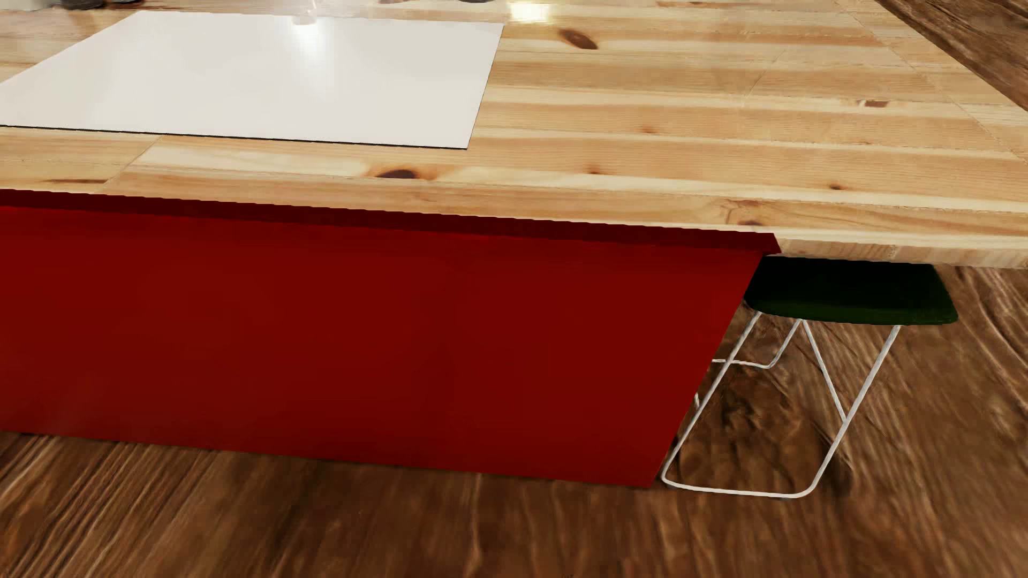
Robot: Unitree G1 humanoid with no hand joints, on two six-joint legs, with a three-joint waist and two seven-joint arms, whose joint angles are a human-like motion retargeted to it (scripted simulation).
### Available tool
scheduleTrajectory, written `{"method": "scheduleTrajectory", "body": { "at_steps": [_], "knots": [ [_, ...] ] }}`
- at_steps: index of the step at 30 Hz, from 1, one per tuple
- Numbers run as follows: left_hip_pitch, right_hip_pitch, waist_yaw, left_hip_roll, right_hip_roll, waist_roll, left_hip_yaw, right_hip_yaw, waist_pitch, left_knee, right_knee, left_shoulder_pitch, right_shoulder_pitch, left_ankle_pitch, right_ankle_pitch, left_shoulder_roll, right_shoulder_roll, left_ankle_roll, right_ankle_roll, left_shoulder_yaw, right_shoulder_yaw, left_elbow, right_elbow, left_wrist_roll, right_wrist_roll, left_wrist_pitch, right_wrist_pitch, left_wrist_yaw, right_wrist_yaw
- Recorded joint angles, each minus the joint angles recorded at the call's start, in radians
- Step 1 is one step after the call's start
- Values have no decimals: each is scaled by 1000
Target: Reach out
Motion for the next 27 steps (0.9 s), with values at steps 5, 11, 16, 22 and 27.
{"method": "scheduleTrajectory", "body": {
  "at_steps": [5,11,16,22,27],
  "knots": [
    [-22,-19,29,-1,-5,-2,0,0,11,4,-5,3,-39,13,12,11,11,0,0,-24,39,44,2,0,0,0,0,0,0],
    [-5,-28,117,5,-2,-15,0,0,48,-88,-12,-99,-529,124,6,38,-11,0,0,-191,100,96,213,0,0,0,0,0,0],
    [13,-24,195,2,-1,-113,0,0,64,-142,-13,-147,-1236,205,16,124,-114,0,0,-134,-181,51,299,0,0,0,0,0,0],
    [17,-14,190,5,6,-213,0,0,48,-135,-22,-163,-1630,158,39,198,-283,0,0,-111,-64,73,359,0,0,0,0,0,0],
    [29,-3,257,7,6,-222,0,0,50,-145,-20,-170,-1621,209,-14,191,-227,0,0,-155,22,136,419,0,0,0,0,0,0]
  ]
}}
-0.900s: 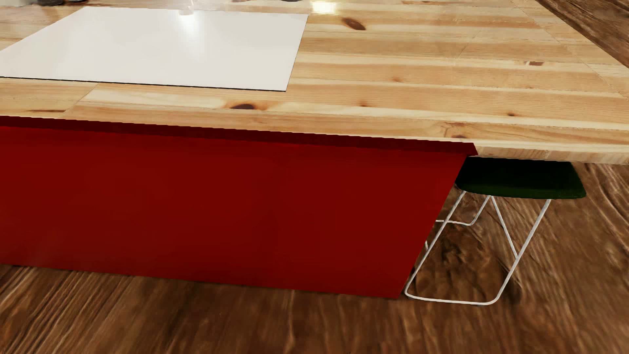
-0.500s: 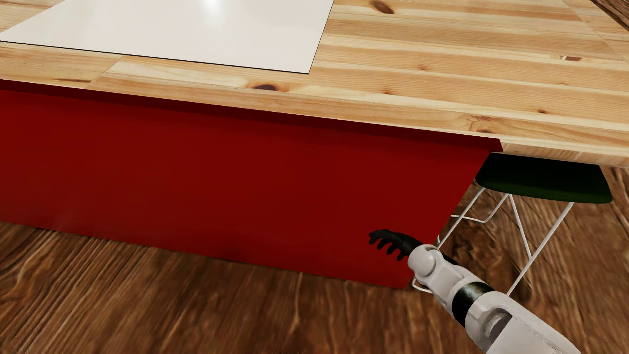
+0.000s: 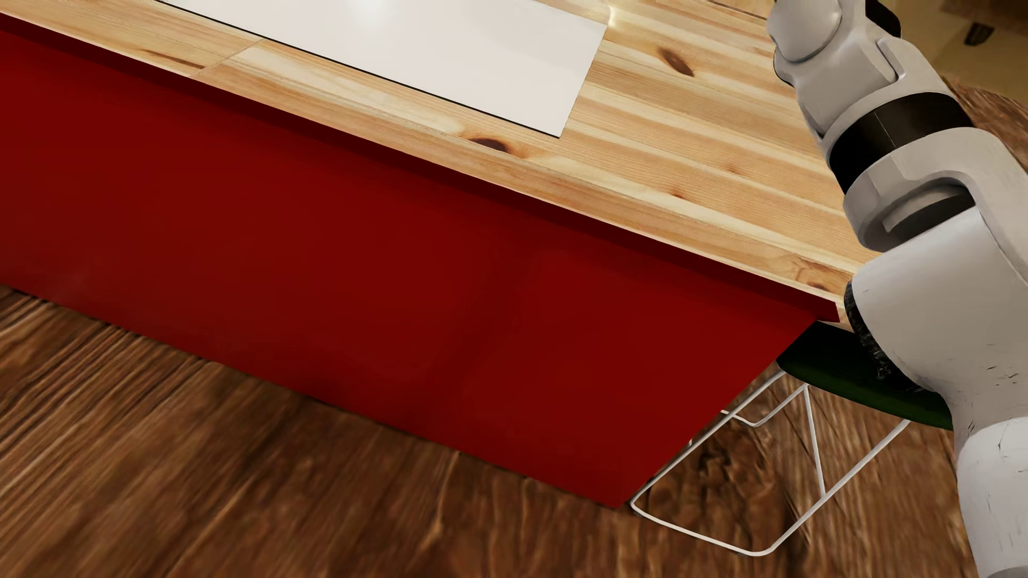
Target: Reach out
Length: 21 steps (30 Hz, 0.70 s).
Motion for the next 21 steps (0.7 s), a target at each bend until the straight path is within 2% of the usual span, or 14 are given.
{"method": "scheduleTrajectory", "body": {
  "at_steps": [2,10,17,21],
  "knots": [
    [0,3,2,1,1,0,0,0,0,4,0,5,-7,-8,-1,-3,13,0,0,2,19,-8,12,0,0,0,0,0,0],
    [2,6,15,-3,-3,8,0,0,2,-2,-5,14,-24,-9,-4,-14,21,0,0,25,-21,-40,3,0,0,0,0,0,0],
    [6,7,15,-3,-1,8,0,0,0,-8,-3,12,-10,3,-8,1,19,0,0,23,12,-31,8,0,0,0,0,0,0],
    [2,12,15,-5,-2,10,0,0,1,24,1,7,-19,-43,-5,0,20,0,0,31,4,-26,7,0,0,0,0,0,0]
  ]
}}
